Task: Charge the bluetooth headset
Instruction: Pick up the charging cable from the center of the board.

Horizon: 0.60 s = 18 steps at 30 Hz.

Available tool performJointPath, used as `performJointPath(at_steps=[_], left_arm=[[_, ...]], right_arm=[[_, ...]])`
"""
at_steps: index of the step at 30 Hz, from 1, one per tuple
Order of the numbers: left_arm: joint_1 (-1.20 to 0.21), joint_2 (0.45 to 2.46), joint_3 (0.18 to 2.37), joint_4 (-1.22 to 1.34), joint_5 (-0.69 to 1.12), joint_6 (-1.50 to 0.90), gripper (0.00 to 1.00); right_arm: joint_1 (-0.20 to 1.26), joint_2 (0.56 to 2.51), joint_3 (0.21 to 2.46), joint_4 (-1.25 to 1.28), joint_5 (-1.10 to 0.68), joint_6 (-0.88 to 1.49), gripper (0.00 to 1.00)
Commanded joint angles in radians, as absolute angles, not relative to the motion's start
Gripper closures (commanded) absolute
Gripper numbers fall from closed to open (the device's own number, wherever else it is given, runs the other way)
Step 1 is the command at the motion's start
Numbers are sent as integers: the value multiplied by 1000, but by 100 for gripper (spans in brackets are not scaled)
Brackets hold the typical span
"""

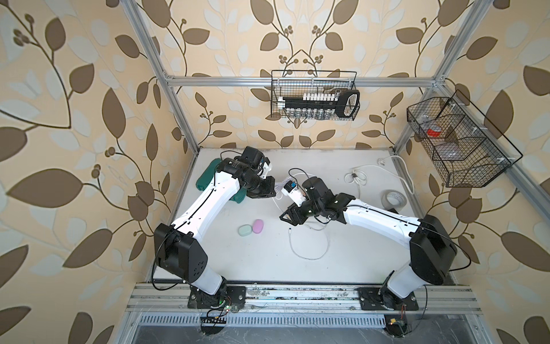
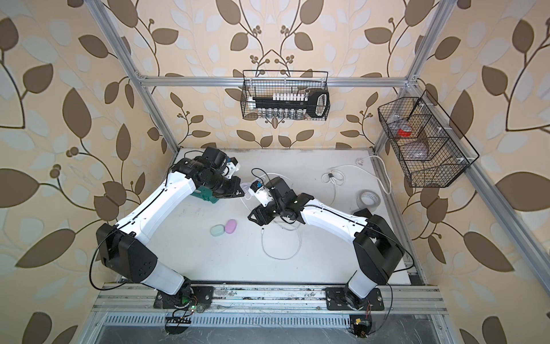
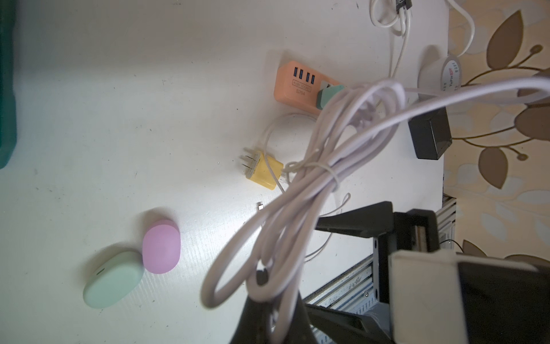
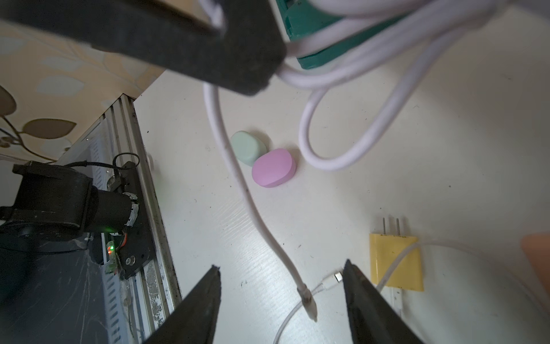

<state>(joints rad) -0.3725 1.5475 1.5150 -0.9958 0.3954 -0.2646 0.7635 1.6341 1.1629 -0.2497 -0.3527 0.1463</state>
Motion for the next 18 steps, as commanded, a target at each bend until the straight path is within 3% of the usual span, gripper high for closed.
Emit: performJointPath(at_steps=[1, 4, 13, 14, 17, 18], left_arm=[[-374, 1509, 1516, -1008, 436, -241, 100], [-373, 1507, 1516, -1005, 442, -241, 100], [-374, 1513, 1522, -999, 434, -238, 100], [-374, 1513, 1523, -997, 428, -238, 96], [-373, 1504, 1520, -988, 408, -247, 55], [-373, 1496, 1515, -982, 402, -251, 45]], right_arm=[[764, 1662, 1197, -235, -384, 132, 38], [766, 1688, 1215, -235, -406, 130, 45], [778, 1695, 1228, -241, -450, 133, 86], [779, 1689, 1225, -241, -452, 135, 90], [783, 1675, 1216, -235, -461, 151, 95], [784, 1671, 1213, -231, -469, 160, 97]])
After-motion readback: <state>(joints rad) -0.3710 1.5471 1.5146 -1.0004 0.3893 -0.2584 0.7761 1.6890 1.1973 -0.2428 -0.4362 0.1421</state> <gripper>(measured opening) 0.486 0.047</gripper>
